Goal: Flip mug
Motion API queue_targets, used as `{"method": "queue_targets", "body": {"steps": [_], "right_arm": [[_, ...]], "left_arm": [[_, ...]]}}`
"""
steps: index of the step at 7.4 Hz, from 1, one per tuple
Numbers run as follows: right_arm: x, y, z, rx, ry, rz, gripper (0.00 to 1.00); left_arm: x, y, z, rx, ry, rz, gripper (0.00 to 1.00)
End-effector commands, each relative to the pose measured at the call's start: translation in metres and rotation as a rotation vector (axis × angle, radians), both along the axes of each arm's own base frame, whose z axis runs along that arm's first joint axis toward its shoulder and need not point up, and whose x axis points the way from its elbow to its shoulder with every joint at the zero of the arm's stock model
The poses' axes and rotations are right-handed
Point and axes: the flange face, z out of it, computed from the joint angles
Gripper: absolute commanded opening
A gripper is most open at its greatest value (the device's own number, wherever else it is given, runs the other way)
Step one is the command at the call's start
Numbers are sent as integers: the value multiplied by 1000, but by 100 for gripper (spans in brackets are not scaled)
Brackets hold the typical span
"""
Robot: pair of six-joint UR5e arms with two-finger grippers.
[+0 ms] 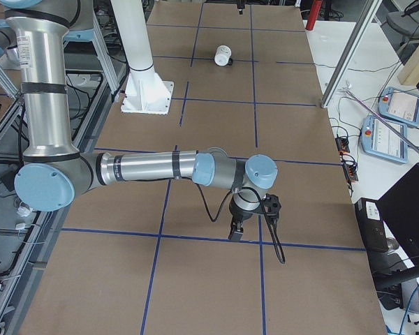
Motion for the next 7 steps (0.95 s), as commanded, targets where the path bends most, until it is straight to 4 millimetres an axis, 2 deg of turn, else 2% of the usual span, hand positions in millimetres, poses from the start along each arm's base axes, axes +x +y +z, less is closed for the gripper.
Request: {"method": "queue_targets", "body": {"steps": [1,2,3,4,5,7], "right_arm": [[0,0,0,0,0,0,100],[0,0,0,0,0,0,100],[0,0,0,0,0,0,100],[0,0,0,0,0,0,100],[0,0,0,0,0,0,100],[0,0,0,0,0,0,100]], "left_arm": [[92,49,-18,-67,195,-94,100],[128,68,-28,-92,274,-103,100],[143,90,-48,-85,430,-76,100],[153,107,-58,-95,569,-82,100],[162,108,-54,-75,591,-128,100],[181,93,-25,-7,651,-190,100]]}}
